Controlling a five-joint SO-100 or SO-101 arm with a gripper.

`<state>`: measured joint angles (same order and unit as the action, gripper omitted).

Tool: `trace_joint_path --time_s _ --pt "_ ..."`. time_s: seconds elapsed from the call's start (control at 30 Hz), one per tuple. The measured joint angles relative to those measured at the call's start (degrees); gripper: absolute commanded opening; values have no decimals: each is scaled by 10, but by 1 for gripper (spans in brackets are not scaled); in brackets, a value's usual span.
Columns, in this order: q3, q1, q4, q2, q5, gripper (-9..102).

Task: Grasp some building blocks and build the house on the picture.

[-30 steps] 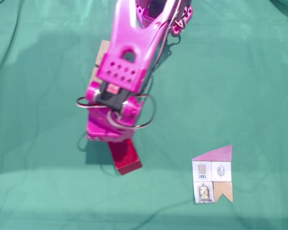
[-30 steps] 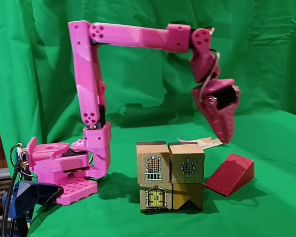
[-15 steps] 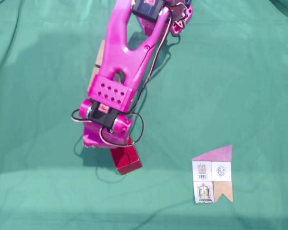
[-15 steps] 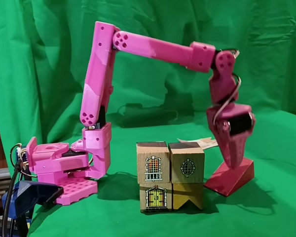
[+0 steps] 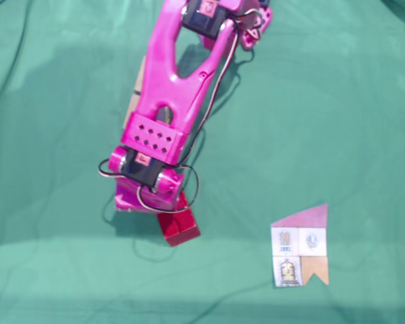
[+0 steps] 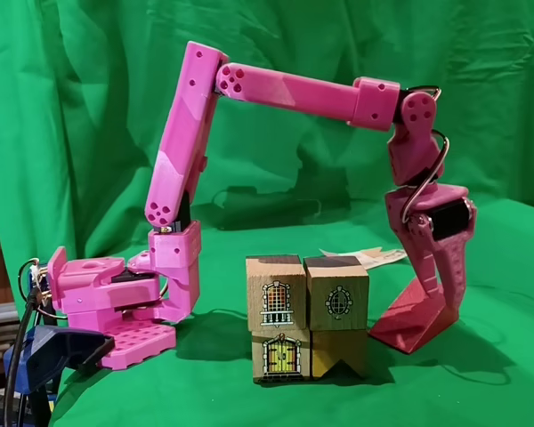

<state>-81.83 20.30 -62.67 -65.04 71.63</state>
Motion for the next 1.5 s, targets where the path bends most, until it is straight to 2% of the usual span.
trace_joint_path --time_s 0.13,0.3,1.37,1.5 --pt "0 -36 0 2 0 13" --pt "1 -39 0 2 0 19" --pt "1 -44 0 4 2 21" --pt "2 -44 0 5 2 25"
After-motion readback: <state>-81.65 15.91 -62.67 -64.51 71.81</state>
